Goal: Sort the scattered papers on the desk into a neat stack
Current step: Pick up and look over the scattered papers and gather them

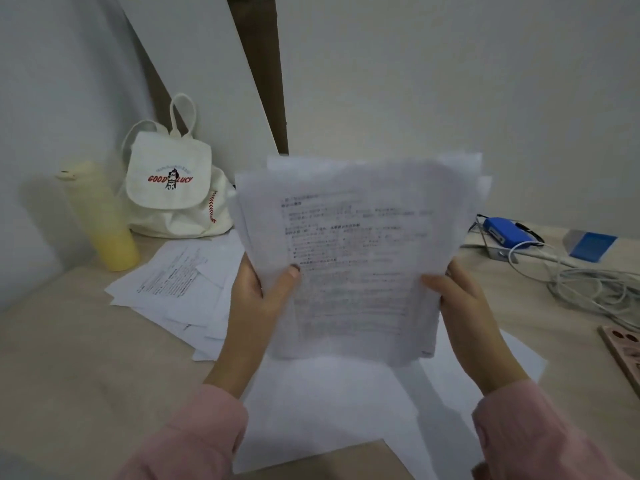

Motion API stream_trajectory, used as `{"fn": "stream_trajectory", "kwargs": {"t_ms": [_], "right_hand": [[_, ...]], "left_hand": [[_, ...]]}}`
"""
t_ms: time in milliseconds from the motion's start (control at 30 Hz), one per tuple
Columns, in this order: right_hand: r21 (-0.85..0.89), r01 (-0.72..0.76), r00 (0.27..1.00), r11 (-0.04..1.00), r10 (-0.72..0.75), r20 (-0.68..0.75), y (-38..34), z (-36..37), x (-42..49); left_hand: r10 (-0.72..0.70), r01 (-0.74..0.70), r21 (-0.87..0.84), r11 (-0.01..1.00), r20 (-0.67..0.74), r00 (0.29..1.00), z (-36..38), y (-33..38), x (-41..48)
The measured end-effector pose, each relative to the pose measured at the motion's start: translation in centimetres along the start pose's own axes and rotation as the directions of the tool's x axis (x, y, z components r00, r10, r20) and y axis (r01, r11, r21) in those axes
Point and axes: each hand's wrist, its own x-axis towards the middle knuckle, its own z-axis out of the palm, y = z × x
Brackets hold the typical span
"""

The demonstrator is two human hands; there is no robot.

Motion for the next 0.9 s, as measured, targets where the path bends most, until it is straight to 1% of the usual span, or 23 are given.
{"fn": "stream_trajectory", "kwargs": {"t_ms": [67, 133, 200, 300, 367, 433, 500, 667, 733, 833, 900], "right_hand": [[-0.054, -0.062, 0.998, 0.997, 0.063, 0.021, 1.2, 0.1, -0.4], [-0.071, -0.110, 0.994, 0.991, 0.111, -0.002, 2.3, 0.7, -0.5], [-0.059, -0.080, 0.996, 0.995, 0.077, -0.052, 2.2, 1.2, -0.4], [-0.045, -0.001, 0.993, 0.999, -0.005, -0.118, 1.8, 0.8, -0.3], [-0.026, -0.011, 0.990, 1.000, 0.007, -0.143, 2.4, 0.3, -0.6], [-0.025, -0.055, 0.993, 0.998, 0.052, -0.107, 3.4, 0.4, -1.4], [-0.035, -0.067, 0.994, 0.997, 0.064, -0.093, 3.8, 0.9, -2.0], [-0.008, 0.003, 0.985, 1.000, -0.004, -0.174, 2.9, 0.8, -2.0], [-0.008, -0.029, 0.988, 1.000, 0.028, -0.154, 3.2, 0.9, -2.4], [-0.014, -0.130, 0.984, 0.991, 0.127, -0.125, 4.1, 1.1, -3.1], [-0.023, -0.137, 0.984, 0.990, 0.134, -0.119, 4.0, 0.9, -3.2]], "left_hand": [[-0.047, 0.046, 0.037, 0.998, 0.022, 0.999, -0.2, -1.3, -0.7], [-0.095, 0.092, 0.067, 0.994, 0.050, 0.994, 0.2, -2.5, -1.2], [-0.088, 0.085, 0.063, 0.994, 0.035, 0.996, 0.7, -2.4, -1.1], [-0.029, 0.029, 0.051, 0.998, 0.005, 1.000, 0.9, -1.5, -0.7], [-0.025, 0.026, 0.058, 0.998, -0.020, 0.999, 0.5, -1.9, -1.2], [-0.077, 0.077, 0.054, 0.996, -0.003, 0.997, 0.5, -2.9, -2.2], [-0.103, 0.102, 0.071, 0.992, 0.012, 0.995, 0.8, -3.5, -2.9], [-0.040, 0.041, 0.064, 0.997, -0.017, 0.999, 1.0, -2.4, -2.5], [-0.052, 0.051, 0.087, 0.995, 0.010, 0.999, 0.8, -2.8, -2.8], [-0.104, 0.096, 0.181, 0.979, 0.033, 0.994, 0.6, -3.7, -3.8], [-0.110, 0.104, 0.211, 0.972, 0.020, 0.994, 0.7, -3.8, -3.8]]}}
